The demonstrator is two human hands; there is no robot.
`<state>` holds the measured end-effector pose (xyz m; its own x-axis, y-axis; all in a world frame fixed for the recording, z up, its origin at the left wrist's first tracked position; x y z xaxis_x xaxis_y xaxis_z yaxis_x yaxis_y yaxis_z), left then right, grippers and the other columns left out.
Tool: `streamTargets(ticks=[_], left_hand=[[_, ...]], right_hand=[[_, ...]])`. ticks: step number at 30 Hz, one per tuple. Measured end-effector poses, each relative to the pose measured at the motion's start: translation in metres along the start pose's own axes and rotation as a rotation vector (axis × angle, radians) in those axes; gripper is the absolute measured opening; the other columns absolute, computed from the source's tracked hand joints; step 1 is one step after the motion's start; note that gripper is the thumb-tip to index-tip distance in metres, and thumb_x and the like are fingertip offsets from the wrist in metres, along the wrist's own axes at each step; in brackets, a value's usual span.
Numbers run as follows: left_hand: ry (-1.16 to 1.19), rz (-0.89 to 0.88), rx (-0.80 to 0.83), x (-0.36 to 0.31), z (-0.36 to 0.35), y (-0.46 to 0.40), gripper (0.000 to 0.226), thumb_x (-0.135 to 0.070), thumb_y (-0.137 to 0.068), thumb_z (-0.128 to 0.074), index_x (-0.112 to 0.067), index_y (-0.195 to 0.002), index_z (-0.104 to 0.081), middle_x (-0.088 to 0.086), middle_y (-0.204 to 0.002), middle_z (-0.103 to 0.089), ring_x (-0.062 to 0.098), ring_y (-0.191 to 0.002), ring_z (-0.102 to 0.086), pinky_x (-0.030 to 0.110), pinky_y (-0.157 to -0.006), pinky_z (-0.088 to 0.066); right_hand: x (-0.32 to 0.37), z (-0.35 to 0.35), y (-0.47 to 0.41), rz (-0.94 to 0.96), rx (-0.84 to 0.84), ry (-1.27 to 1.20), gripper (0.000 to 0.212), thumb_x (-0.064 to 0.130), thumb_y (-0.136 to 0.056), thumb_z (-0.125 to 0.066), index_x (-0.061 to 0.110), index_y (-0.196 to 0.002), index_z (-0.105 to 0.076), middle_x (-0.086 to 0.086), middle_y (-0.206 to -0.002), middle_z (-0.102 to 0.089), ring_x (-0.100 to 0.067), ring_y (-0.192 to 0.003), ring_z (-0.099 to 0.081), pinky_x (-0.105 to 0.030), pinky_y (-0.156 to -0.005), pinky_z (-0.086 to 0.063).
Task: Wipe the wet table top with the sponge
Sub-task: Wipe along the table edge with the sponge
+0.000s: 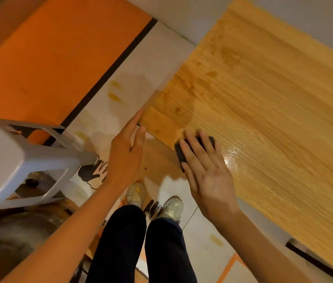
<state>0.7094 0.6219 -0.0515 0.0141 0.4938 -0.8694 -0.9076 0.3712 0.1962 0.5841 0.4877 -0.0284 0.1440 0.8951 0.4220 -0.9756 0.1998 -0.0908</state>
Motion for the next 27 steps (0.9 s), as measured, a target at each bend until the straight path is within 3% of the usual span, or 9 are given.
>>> streamTargets(ticks=[2,4,6,9,11,12,15,22,27], left_hand=[[0.04,0.032,-0.037,-0.001,0.001,0.001,0.041,-0.021,-0.109,-0.042,-0.021,-0.15,-0.047,-0.016,-0.144,-0.052,-0.014,-0.127,-0.049,0.013,-0.109,-0.039],[0.054,0.058,-0.049,0.0,0.0,0.002,0.04,-0.019,-0.109,-0.041,-0.019,-0.149,-0.048,0.018,-0.138,-0.062,0.023,-0.122,-0.056,0.032,-0.108,-0.042],[0.065,0.072,-0.042,0.002,-0.002,0.003,0.04,-0.016,-0.109,-0.041,-0.016,-0.149,-0.049,0.039,-0.126,-0.056,0.042,-0.112,-0.047,0.041,-0.099,-0.044],[0.128,0.068,-0.04,0.003,-0.004,0.007,0.04,-0.016,-0.11,-0.037,-0.013,-0.149,-0.047,0.024,-0.132,-0.064,0.018,-0.11,-0.059,0.029,-0.08,-0.049],[0.185,0.103,-0.056,0.006,-0.005,0.007,0.041,-0.02,-0.111,-0.032,-0.014,-0.15,-0.047,-0.007,-0.138,-0.059,-0.02,-0.115,-0.054,0.002,-0.085,-0.042],[0.217,0.127,-0.056,0.008,-0.006,0.006,0.042,-0.024,-0.112,-0.029,-0.017,-0.15,-0.047,-0.012,-0.141,-0.055,-0.026,-0.115,-0.049,-0.002,-0.089,-0.038],[0.262,0.143,-0.049,0.011,-0.006,0.002,0.047,-0.037,-0.11,-0.024,-0.026,-0.148,-0.049,-0.011,-0.146,-0.055,-0.022,-0.12,-0.048,-0.002,-0.091,-0.037],[0.391,0.092,0.035,0.012,-0.008,0.012,0.051,-0.029,-0.108,-0.023,-0.014,-0.154,-0.039,-0.008,-0.156,-0.044,-0.008,-0.142,-0.036,0.01,-0.113,-0.028],[0.555,0.237,-0.001,0.008,-0.014,0.013,0.045,-0.029,-0.112,-0.023,-0.026,-0.155,-0.037,-0.021,-0.153,-0.039,-0.025,-0.131,-0.033,-0.002,-0.102,-0.026]], right_hand=[[0.009,-0.006,-0.022,-0.024,-0.008,-0.03,0.044,0.026,-0.103,-0.036,0.01,-0.143,-0.047,-0.005,-0.153,-0.039,-0.025,-0.148,-0.022,-0.045,-0.122,-0.015],[0.013,-0.009,-0.028,0.015,0.017,-0.042,0.044,0.025,-0.104,-0.037,0.009,-0.143,-0.045,-0.005,-0.153,-0.038,-0.024,-0.148,-0.02,-0.043,-0.123,-0.014],[0.01,-0.007,-0.021,0.138,0.083,-0.008,0.044,0.025,-0.104,-0.038,0.01,-0.145,-0.042,-0.004,-0.155,-0.035,-0.023,-0.149,-0.018,-0.043,-0.123,-0.013],[-0.001,0.0,-0.015,0.241,0.196,-0.038,0.046,0.027,-0.104,-0.036,0.014,-0.148,-0.038,0.0,-0.158,-0.029,-0.018,-0.15,-0.014,-0.04,-0.123,-0.011],[-0.007,0.001,-0.037,0.138,0.186,-0.117,0.046,0.028,-0.105,-0.033,0.015,-0.149,-0.036,0.001,-0.159,-0.027,-0.016,-0.151,-0.009,-0.039,-0.124,-0.007],[-0.01,0.002,-0.055,0.057,0.142,-0.145,0.046,0.028,-0.105,-0.032,0.014,-0.149,-0.036,0.0,-0.159,-0.027,-0.015,-0.15,-0.006,-0.037,-0.124,-0.004],[-0.003,-0.005,-0.103,-0.088,0.044,-0.145,0.045,0.029,-0.105,-0.031,0.013,-0.147,-0.038,-0.003,-0.157,-0.03,-0.014,-0.148,-0.007,-0.033,-0.122,0.002],[0.022,-0.007,-0.023,0.126,0.118,-0.003,0.046,0.024,-0.102,-0.042,0.008,-0.145,-0.04,-0.006,-0.156,-0.032,-0.026,-0.149,-0.017,-0.05,-0.121,-0.017],[0.045,-0.025,-0.059,0.082,0.055,0.062,0.045,0.023,-0.102,-0.044,0.004,-0.144,-0.043,-0.011,-0.154,-0.036,-0.032,-0.147,-0.023,-0.054,-0.119,-0.02]])
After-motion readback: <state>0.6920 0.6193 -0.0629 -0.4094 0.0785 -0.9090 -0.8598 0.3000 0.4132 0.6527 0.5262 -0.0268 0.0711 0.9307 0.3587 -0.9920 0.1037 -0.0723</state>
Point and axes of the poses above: each hand's wrist, its own y-axis away from the middle knuckle, its own z-axis out of the back of the hand, x = y × z, the point moved 7 cm from there along -y, towards the middle knuckle
